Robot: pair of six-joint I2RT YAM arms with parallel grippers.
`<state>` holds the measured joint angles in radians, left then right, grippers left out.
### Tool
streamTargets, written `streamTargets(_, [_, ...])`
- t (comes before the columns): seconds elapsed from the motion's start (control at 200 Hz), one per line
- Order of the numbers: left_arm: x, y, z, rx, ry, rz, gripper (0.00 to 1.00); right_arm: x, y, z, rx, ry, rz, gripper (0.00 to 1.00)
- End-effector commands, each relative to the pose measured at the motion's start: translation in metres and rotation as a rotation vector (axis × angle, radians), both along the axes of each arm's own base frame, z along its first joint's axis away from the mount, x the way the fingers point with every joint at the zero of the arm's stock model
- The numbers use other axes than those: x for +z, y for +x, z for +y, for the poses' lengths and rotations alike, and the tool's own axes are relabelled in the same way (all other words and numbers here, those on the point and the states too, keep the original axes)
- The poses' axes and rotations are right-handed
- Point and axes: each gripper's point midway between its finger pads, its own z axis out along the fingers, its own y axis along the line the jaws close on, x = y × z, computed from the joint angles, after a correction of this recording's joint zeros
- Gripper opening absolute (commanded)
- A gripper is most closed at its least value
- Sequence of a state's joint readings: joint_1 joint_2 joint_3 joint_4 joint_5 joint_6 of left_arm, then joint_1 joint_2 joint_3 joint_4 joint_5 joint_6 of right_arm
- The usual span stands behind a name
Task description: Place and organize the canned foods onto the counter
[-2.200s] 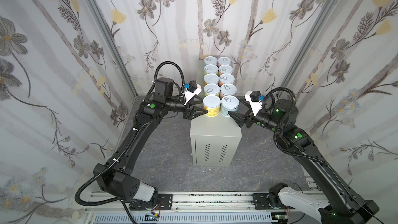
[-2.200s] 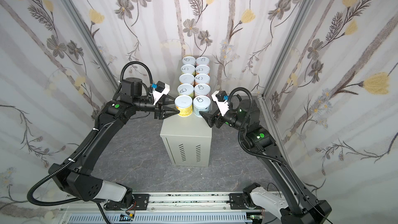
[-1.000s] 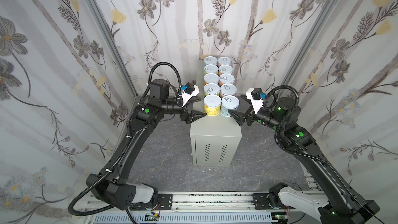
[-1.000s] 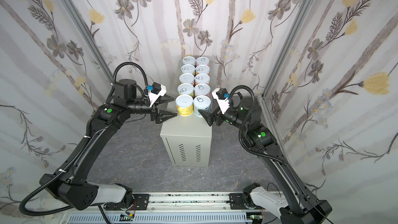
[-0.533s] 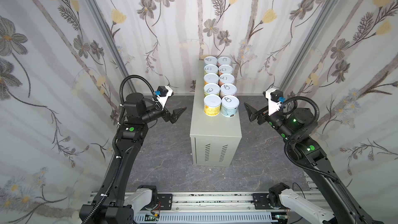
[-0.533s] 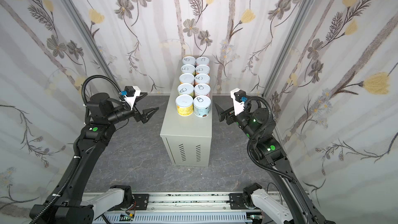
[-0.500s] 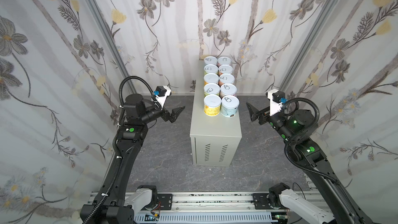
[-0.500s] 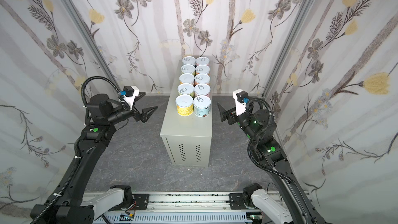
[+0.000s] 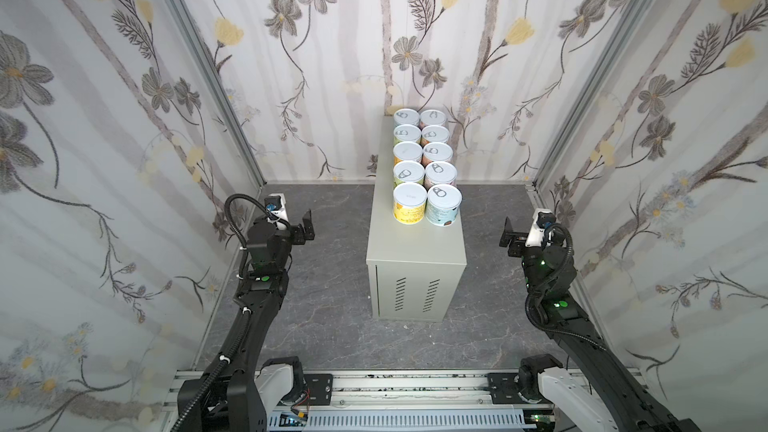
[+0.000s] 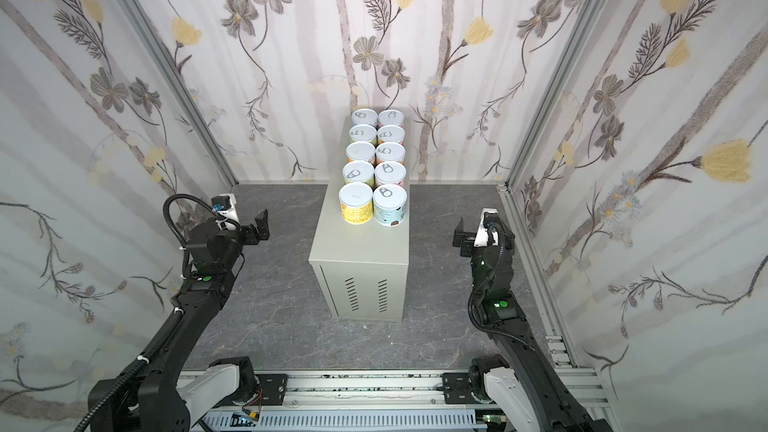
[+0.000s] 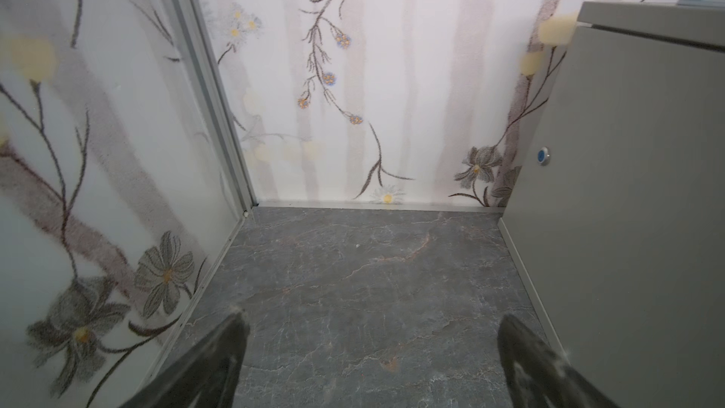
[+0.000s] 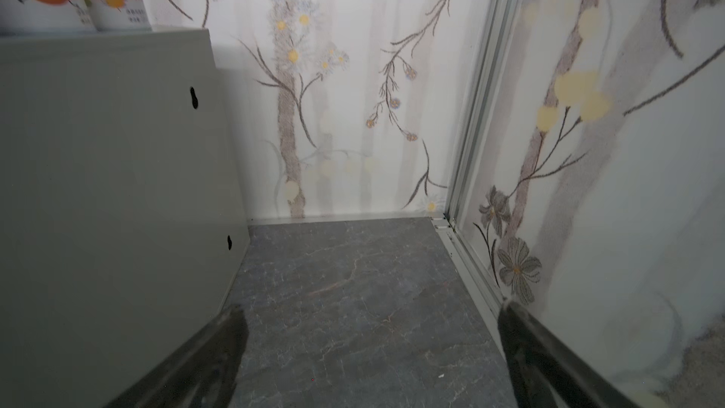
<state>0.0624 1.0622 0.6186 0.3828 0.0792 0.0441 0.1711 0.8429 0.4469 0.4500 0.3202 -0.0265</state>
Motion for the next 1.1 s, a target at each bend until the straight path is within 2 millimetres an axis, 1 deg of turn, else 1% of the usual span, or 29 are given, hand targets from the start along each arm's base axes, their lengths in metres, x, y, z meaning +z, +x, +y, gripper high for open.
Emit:
streamTargets(0.0, [0.001, -0.003, 0.021, 0.126, -0.031, -0.088, 1.00, -0.003, 0.002, -0.014, -0.041, 0.106, -0.112, 1.00])
streamTargets(0.04, [-0.009, -0.008, 0.027, 0.158, -0.030, -0.095, 1.00, -0.019, 0.004, -0.016, -0.040, 0.129, -0.091, 1.00])
streamTargets(0.105, [-0.023, -0.016, 0.035, 0.209, -0.027, -0.114, 1.00, -0.039, 0.003, -0.015, -0.028, 0.139, -0.073, 1.00])
streamTargets(0.18, [-0.031, -0.021, 0.038, 0.232, -0.044, -0.127, 1.00, -0.056, 0.002, -0.015, -0.028, 0.135, -0.061, 1.00])
streamTargets(0.275, [-0.045, -0.022, 0.041, 0.252, -0.095, -0.123, 1.00, -0.070, 0.005, -0.018, -0.039, 0.109, -0.049, 1.00])
streamTargets(0.365, [-0.059, -0.025, 0.040, 0.248, -0.136, -0.144, 1.00, -0.072, 0.010, -0.018, -0.028, 0.103, -0.062, 1.00])
streamTargets(0.4, [-0.061, -0.027, 0.037, 0.234, -0.141, -0.164, 1.00, -0.073, 0.011, -0.019, -0.026, 0.108, -0.073, 1.00])
streamTargets(0.47, [-0.068, -0.029, 0.035, 0.221, -0.180, -0.185, 1.00, -0.070, 0.018, -0.018, -0.002, 0.119, -0.088, 1.00])
streamTargets(0.5, [-0.073, -0.028, 0.031, 0.203, -0.190, -0.179, 1.00, -0.069, 0.022, -0.017, 0.010, 0.118, -0.082, 1.00])
streamTargets(0.52, [-0.071, -0.028, 0.029, 0.186, -0.196, -0.189, 1.00, -0.069, 0.024, -0.016, 0.016, 0.118, -0.080, 1.00])
streamTargets(0.53, [-0.076, -0.026, 0.028, 0.182, -0.199, -0.177, 1.00, -0.069, 0.024, -0.016, 0.019, 0.119, -0.080, 1.00])
streamTargets(0.57, [-0.080, -0.024, 0.023, 0.156, -0.183, -0.172, 1.00, -0.067, 0.028, -0.016, 0.025, 0.118, -0.088, 1.00])
streamTargets(0.595, [-0.082, -0.022, 0.023, 0.154, -0.182, -0.162, 1.00, -0.067, 0.030, -0.016, 0.027, 0.118, -0.089, 1.00])
streamTargets(0.64, [-0.088, -0.020, 0.028, 0.182, -0.186, -0.137, 1.00, -0.067, 0.033, -0.016, 0.031, 0.119, -0.083, 1.00])
streamTargets(0.694, [-0.092, -0.020, 0.025, 0.162, -0.182, -0.136, 1.00, -0.067, 0.036, -0.014, 0.045, 0.118, -0.075, 1.00])
streamTargets(0.779, [-0.101, -0.024, 0.016, 0.112, -0.167, -0.157, 1.00, -0.068, 0.037, -0.012, 0.059, 0.116, -0.068, 1.00])
streamTargets(0.834, [-0.110, -0.027, 0.013, 0.102, -0.163, -0.166, 1.00, -0.068, 0.036, -0.012, 0.057, 0.118, -0.069, 1.00])
streamTargets(0.854, [-0.110, -0.028, 0.012, 0.097, -0.160, -0.180, 1.00, -0.069, 0.036, -0.013, 0.055, 0.118, -0.066, 1.00])
streamTargets(0.864, [-0.115, -0.028, 0.012, 0.096, -0.157, -0.174, 1.00, -0.068, 0.036, -0.013, 0.056, 0.118, -0.066, 1.00])
streamTargets(0.874, [-0.109, -0.028, 0.011, 0.090, -0.155, -0.202, 1.00, -0.068, 0.036, -0.013, 0.057, 0.118, -0.066, 1.00])
streamTargets(0.909, [-0.108, -0.029, 0.008, 0.072, -0.150, -0.201, 1.00, -0.069, 0.036, -0.012, 0.063, 0.118, -0.061, 1.00])
streamTargets(0.929, [-0.116, -0.028, 0.008, 0.079, -0.152, -0.157, 1.00, -0.070, 0.036, -0.011, 0.068, 0.118, -0.056, 1.00])
streamTargets(0.944, [-0.118, -0.026, 0.009, 0.090, -0.150, -0.142, 1.00, -0.070, 0.036, -0.010, 0.074, 0.118, -0.055, 1.00])
streamTargets(0.974, [-0.119, -0.023, 0.009, 0.095, -0.147, -0.138, 1.00, -0.070, 0.036, -0.008, 0.083, 0.117, -0.047, 1.00])
streamTargets(1.009, [-0.116, -0.020, 0.005, 0.071, -0.137, -0.157, 1.00, -0.071, 0.036, -0.007, 0.086, 0.117, -0.040, 1.00])
streamTargets(1.059, [-0.123, -0.016, 0.002, 0.059, -0.130, -0.105, 1.00, -0.073, 0.035, -0.007, 0.088, 0.120, -0.030, 1.00])
streamTargets(1.094, [-0.121, -0.012, 0.003, 0.074, -0.126, -0.114, 1.00, -0.074, 0.034, -0.006, 0.095, 0.122, -0.024, 1.00])
